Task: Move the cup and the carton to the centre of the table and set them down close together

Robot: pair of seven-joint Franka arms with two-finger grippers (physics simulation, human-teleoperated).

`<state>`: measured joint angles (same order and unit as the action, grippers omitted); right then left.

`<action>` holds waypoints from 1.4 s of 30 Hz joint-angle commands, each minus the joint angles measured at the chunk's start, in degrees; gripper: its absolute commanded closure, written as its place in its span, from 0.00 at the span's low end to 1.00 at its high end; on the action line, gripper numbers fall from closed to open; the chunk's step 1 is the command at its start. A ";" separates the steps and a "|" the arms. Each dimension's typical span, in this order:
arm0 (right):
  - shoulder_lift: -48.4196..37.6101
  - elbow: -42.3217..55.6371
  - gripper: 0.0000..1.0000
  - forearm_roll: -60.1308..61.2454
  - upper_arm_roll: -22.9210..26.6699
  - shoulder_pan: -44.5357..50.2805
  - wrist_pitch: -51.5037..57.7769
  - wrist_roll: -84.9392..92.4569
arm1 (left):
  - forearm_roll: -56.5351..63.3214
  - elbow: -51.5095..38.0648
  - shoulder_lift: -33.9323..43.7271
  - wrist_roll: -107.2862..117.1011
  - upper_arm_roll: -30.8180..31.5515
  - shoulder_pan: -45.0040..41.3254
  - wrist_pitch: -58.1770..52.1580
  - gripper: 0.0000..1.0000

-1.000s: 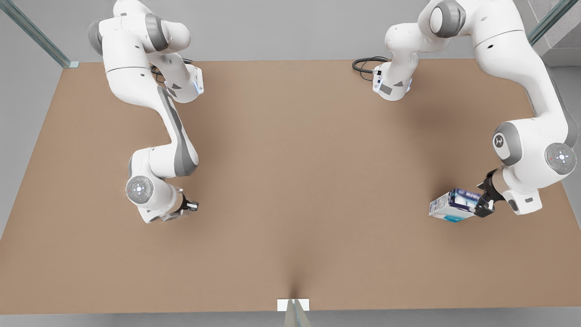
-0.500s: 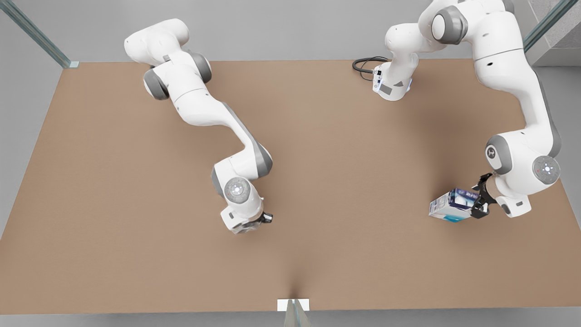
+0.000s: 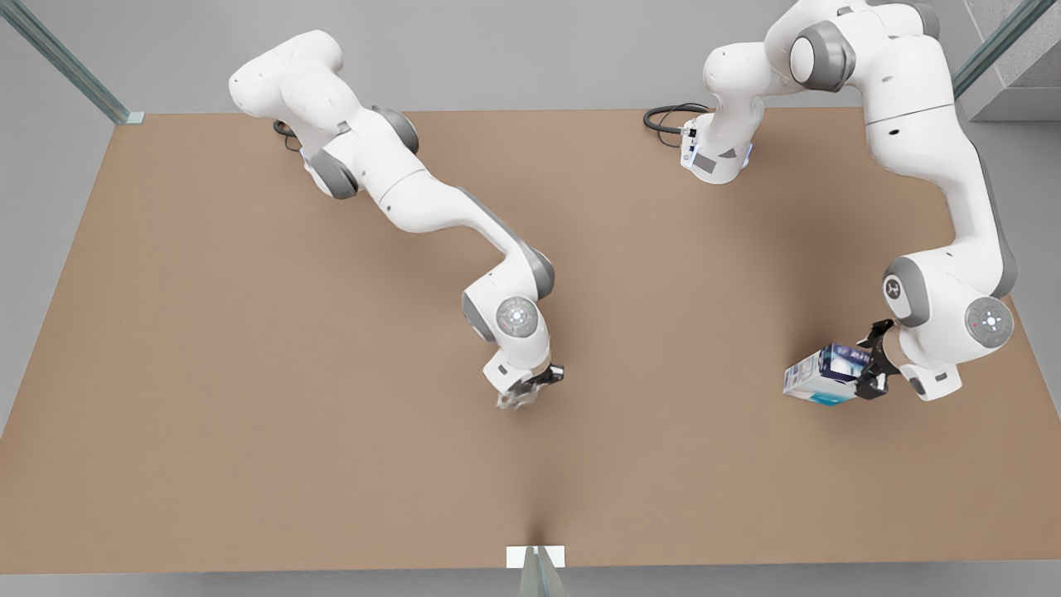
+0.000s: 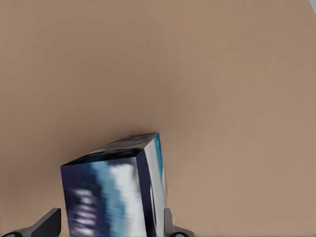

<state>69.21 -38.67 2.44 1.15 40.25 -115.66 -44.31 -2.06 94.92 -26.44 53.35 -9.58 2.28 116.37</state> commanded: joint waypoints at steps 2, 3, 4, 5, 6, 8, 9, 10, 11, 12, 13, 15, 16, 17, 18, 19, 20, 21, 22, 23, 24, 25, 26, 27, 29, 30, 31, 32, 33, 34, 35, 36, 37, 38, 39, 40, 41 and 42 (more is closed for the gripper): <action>-0.13 0.09 0.27 -0.16 -0.09 0.00 0.43 0.01 | -0.05 0.00 -0.10 0.00 0.00 0.00 0.00 0.00; -0.13 0.09 0.00 -2.53 -0.27 0.00 0.34 0.18 | -0.05 0.00 -0.28 0.00 0.00 0.00 0.00 0.00; -0.21 0.09 0.00 -2.53 -0.27 0.00 0.17 0.36 | 0.04 0.00 -0.36 0.00 0.00 0.00 0.00 0.00; -0.21 0.09 0.00 -2.53 -0.36 -0.09 -0.10 0.62 | 0.04 0.00 -0.45 0.00 0.00 0.00 0.00 0.00; -0.21 0.09 0.00 -2.53 -0.44 -0.09 -0.27 0.62 | -0.05 0.00 -0.63 0.00 0.00 0.00 0.00 0.00; -0.21 0.61 0.00 -2.53 -0.62 -0.18 -0.27 0.71 | -0.13 -0.09 -0.63 -0.09 0.00 0.00 0.00 0.23; -0.21 1.05 0.00 -2.44 -0.62 -0.26 -0.27 0.71 | -0.13 -0.09 -0.72 -0.26 0.00 0.00 0.00 0.36; -0.56 1.05 0.00 -2.18 -0.71 -0.26 -0.10 0.71 | -0.13 -0.09 -0.72 -0.26 0.00 0.00 0.00 0.39; -0.83 2.46 0.00 -2.18 -1.67 -0.53 1.39 0.71 | -0.13 -0.09 -0.72 -0.35 0.00 0.00 0.00 0.39; -1.36 3.16 0.00 -2.09 -1.94 -0.62 2.80 0.71 | -0.13 -0.09 -0.72 -0.35 0.00 0.00 0.00 0.39; -2.24 3.34 0.00 -2.09 -2.90 -0.70 3.94 0.71 | -0.13 -0.09 -0.98 -0.26 0.00 0.00 0.00 0.39; -2.85 5.62 0.00 -2.00 -3.08 -0.79 7.37 0.80 | -0.22 -0.27 -1.07 -0.18 0.00 0.00 0.00 0.39; -3.73 5.62 0.00 -2.00 -3.17 -0.88 8.60 0.80 | -0.48 -0.53 -0.98 0.00 0.09 0.00 -0.09 0.38; -4.26 5.62 0.00 -2.00 -4.22 -1.23 8.87 0.80 | -0.66 -0.62 -0.72 0.00 0.17 0.00 -0.09 0.38; -4.43 7.73 0.00 -2.00 -4.49 -1.76 11.68 1.15 | -2.07 -0.62 -0.54 -0.09 0.17 0.00 -0.17 0.37; -4.61 9.23 0.00 -1.83 -4.40 -2.55 15.37 3.26 | -2.15 -0.70 -0.10 -0.09 0.17 0.00 -0.26 0.37; -5.31 10.37 0.00 -0.95 -4.22 -3.34 21.08 3.78 | -3.38 -0.79 0.95 -0.09 0.17 0.00 -1.05 0.36; -6.37 10.90 0.00 -0.95 -4.14 -4.83 25.21 5.19 | -4.53 -1.58 1.39 0.00 0.17 -0.09 -1.32 0.34; -8.21 11.16 0.00 -1.03 -3.78 -6.50 28.81 5.46 | -5.14 -1.58 2.10 1.05 0.35 -0.70 -1.32 0.34; -11.20 10.99 0.00 -1.30 -3.26 -9.84 33.73 5.90 | -5.58 -1.58 3.15 5.53 0.44 -3.68 -2.37 0.34; -13.83 10.37 0.00 -1.21 -2.11 -12.48 37.95 7.83 | -5.49 -1.41 4.47 9.40 0.52 -7.64 -4.56 0.34; -19.98 4.41 0.00 -1.30 -1.50 -16.78 39.37 11.34 | -5.58 -1.06 5.87 11.25 0.70 -13.00 -8.35 0.33; -27.36 -4.73 0.00 -1.56 -1.94 -22.58 38.31 15.39 | -5.58 -0.97 6.40 13.88 2.28 -18.80 -9.93 0.33; -36.76 -16.77 0.00 -1.65 -2.90 -29.08 35.68 19.78 | -5.93 -0.97 7.11 17.14 3.69 -21.70 -10.28 0.31; -51.80 -34.09 0.00 -4.11 -7.65 -40.34 32.86 26.20 | -8.57 -0.79 7.37 18.63 3.95 -25.48 -10.11 0.31; -58.47 -41.20 0.01 -4.20 -8.18 -44.03 30.67 29.09 | -8.57 -0.79 7.28 19.51 5.09 -26.71 -9.58 0.31; -65.51 -50.09 0.01 -4.11 -7.83 -47.72 28.20 34.63 | -8.57 -0.88 7.46 21.27 5.27 -28.73 -9.58 0.31; -67.71 -51.94 0.00 -4.20 -6.16 -47.64 28.12 35.16 | -9.27 -0.88 7.55 22.06 5.27 -30.67 -9.40 0.31; -68.24 -52.38 0.00 -4.20 -5.81 -47.64 27.59 37.80 | -9.45 -0.44 7.28 22.32 5.27 -32.69 -8.88 0.31; -67.80 -52.03 0.00 -4.11 -5.98 -47.81 27.85 38.42 | -11.03 -0.35 6.93 22.41 5.27 -34.01 -6.86 0.31; -66.05 -50.10 0.00 -3.94 -5.19 -48.07 28.73 42.63 | -11.03 -0.35 6.49 22.76 5.27 -36.56 -5.01 0.31; -62.80 -44.66 0.00 -3.94 -4.57 -47.90 32.16 42.99 | -11.03 -0.53 6.05 23.29 5.27 -39.55 -4.48 0.31; -62.18 -43.77 0.00 -3.67 -4.57 -47.73 32.34 43.34 | -10.94 -1.06 5.09 23.82 6.06 -41.04 -4.48 0.31; -62.09 -43.77 0.00 -3.58 -4.49 -47.55 32.16 43.95 | -10.68 -2.37 3.24 25.31 6.06 -42.54 -4.48 0.31; -61.21 -42.63 0.00 -3.58 -4.57 -47.29 32.16 44.39 | -10.33 -2.90 2.36 25.66 6.68 -42.63 -4.48 0.31; -60.60 -41.66 0.00 -3.58 -5.10 -47.02 32.25 44.39 | -10.24 -2.90 1.66 25.75 7.12 -42.63 -4.05 0.31; -60.51 -41.40 0.00 -3.58 -5.80 -45.88 32.16 44.66 | -10.42 -2.90 1.66 26.19 7.21 -42.80 -3.78 0.31; -60.33 -40.87 0.00 -3.58 -6.07 -45.88 32.42 45.62 | -10.50 -2.90 1.57 26.37 7.21 -43.15 -1.59 0.31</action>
<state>9.42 -78.55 -1.06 -4.87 -4.20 -82.93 2.94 -12.32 92.27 -24.92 79.67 -2.37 -40.98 116.32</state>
